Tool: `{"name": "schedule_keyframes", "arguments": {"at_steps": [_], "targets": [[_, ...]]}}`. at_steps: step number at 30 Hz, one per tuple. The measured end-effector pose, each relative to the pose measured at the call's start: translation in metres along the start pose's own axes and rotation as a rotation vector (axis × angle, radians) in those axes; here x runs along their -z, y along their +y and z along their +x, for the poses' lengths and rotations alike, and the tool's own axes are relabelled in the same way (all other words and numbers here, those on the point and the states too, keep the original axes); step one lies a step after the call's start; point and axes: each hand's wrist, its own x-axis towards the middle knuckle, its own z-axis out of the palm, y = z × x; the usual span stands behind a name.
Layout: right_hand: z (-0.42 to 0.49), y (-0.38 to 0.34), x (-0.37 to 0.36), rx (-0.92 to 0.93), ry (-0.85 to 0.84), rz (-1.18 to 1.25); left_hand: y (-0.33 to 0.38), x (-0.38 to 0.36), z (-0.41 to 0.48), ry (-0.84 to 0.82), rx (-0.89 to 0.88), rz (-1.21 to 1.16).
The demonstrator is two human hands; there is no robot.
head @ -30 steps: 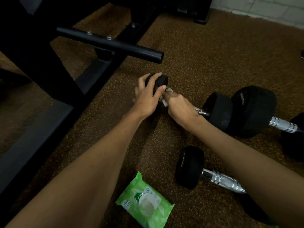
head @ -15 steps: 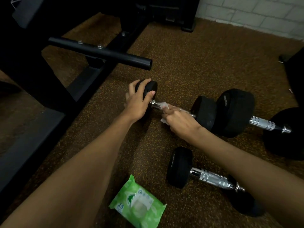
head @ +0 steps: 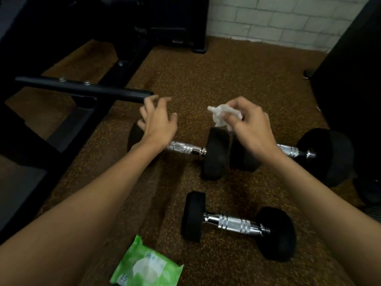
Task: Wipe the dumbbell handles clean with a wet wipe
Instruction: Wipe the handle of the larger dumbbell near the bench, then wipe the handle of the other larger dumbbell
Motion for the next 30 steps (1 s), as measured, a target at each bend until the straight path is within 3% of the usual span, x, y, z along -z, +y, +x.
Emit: {"name": "schedule_keyframes", "arguments": {"at_steps": [2,4,8,11,16,22,24,27,30], "targets": [[0.005,0.006,0.018,-0.068,0.056,0.131,0.034,-0.007,0.004,0.039,-0.088,-0.054],[0.009,0.014,0.036,-0.140,0.092,0.281,0.071,-0.018,0.006,-0.044,-0.127,-0.162],[0.010,0.032,0.068,-0.219,0.145,0.461,0.130,-0.043,0.001,-0.512,0.057,-0.563],[0.006,0.046,0.084,-0.259,0.114,0.482,0.148,-0.062,-0.004,-0.714,0.190,-0.800],[-0.002,0.076,0.104,-0.355,0.146,0.465,0.161,-0.096,-0.012,-0.788,0.233,-0.855],[-0.008,0.100,0.118,-0.420,0.098,0.427,0.178,-0.128,-0.015,-0.646,0.354,-1.013],[-0.008,0.108,0.124,-0.392,0.192,0.344,0.184,-0.136,-0.013,-0.600,0.372,-1.034],[-0.005,0.123,0.134,-0.384,0.407,-0.065,0.193,-0.144,-0.011,-0.577,0.417,-1.013],[-0.001,0.144,0.143,-0.423,0.366,-0.480,0.200,-0.153,-0.013,-0.634,0.452,-0.981]]}}
